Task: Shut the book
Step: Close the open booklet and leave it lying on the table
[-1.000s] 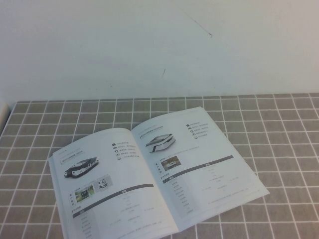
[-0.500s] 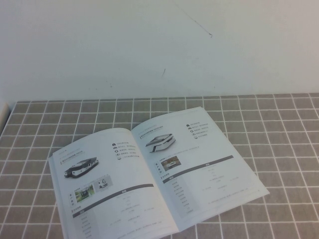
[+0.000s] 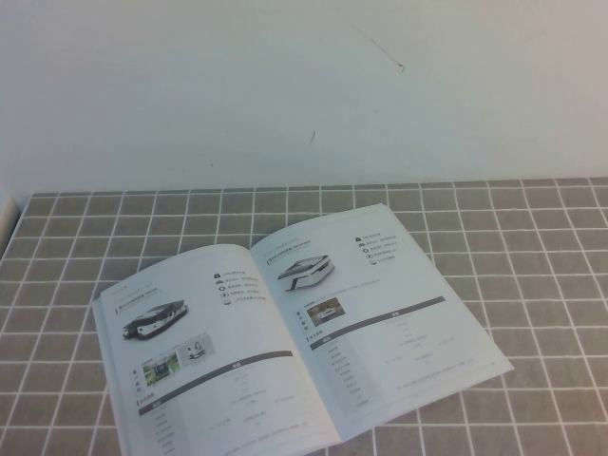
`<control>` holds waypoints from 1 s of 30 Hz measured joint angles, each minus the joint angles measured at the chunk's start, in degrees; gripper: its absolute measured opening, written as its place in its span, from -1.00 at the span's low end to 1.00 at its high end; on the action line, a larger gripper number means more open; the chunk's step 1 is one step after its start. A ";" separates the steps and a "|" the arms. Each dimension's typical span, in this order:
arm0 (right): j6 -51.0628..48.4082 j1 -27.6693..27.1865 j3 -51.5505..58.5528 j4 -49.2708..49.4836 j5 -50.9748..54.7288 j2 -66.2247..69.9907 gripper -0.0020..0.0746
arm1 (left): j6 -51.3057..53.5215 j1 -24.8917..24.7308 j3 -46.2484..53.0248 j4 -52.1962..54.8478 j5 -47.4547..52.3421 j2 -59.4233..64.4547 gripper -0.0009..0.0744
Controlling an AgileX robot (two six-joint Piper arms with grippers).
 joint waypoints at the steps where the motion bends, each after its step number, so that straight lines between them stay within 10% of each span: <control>1: 0.00 0.00 0.00 0.00 0.00 0.00 -0.95 | 0.00 0.00 0.00 0.00 0.00 0.00 -0.99; 21: 0.00 0.00 0.23 -0.52 -1.31 0.00 -0.95 | 1.06 0.00 0.35 1.53 -8.27 0.00 -0.99; 30: 0.00 0.00 0.58 -0.17 -35.45 0.00 -0.95 | 1.11 0.00 0.35 1.53 -38.23 0.00 -0.99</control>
